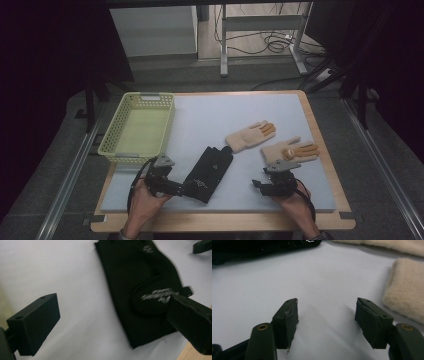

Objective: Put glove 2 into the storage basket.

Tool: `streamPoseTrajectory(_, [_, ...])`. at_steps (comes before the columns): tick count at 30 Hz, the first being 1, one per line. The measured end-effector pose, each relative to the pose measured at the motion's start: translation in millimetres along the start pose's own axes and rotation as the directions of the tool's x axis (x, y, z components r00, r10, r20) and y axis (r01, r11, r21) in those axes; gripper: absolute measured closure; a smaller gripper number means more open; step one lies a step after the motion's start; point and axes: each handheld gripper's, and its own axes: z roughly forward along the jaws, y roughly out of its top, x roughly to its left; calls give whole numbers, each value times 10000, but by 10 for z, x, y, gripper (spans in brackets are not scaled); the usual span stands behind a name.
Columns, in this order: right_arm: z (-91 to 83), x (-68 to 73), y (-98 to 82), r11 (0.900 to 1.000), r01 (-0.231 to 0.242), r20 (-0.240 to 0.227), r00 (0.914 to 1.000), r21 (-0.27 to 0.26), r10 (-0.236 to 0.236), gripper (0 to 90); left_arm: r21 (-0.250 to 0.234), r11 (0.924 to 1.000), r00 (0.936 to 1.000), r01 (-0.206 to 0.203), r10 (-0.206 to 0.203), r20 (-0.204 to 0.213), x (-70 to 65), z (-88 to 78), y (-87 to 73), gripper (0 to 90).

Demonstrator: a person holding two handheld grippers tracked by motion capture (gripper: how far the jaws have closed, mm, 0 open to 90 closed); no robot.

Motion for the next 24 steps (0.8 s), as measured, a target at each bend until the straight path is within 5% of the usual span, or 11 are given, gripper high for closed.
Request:
streamPoseTrajectory(9, [-18, -11, -18, 10000, 42, 194, 9998, 49, -43, 304, 652, 9974, 9996, -292, 292, 5, -233, 351, 295, 0])
streamPoseTrajectory(19, [-47, -59, -48, 10000, -93, 206, 9997, 24, 93, 302, 1227, 9920, 9995, -290, 277, 124, -363, 623, 360, 0])
streamPoseTrajectory(24, [-49, -65, -50, 9999, -126, 180, 9998, 14, 126, 303, 1678, 9831, 9966, -733, 784, -240, -474, 736, 312, 0])
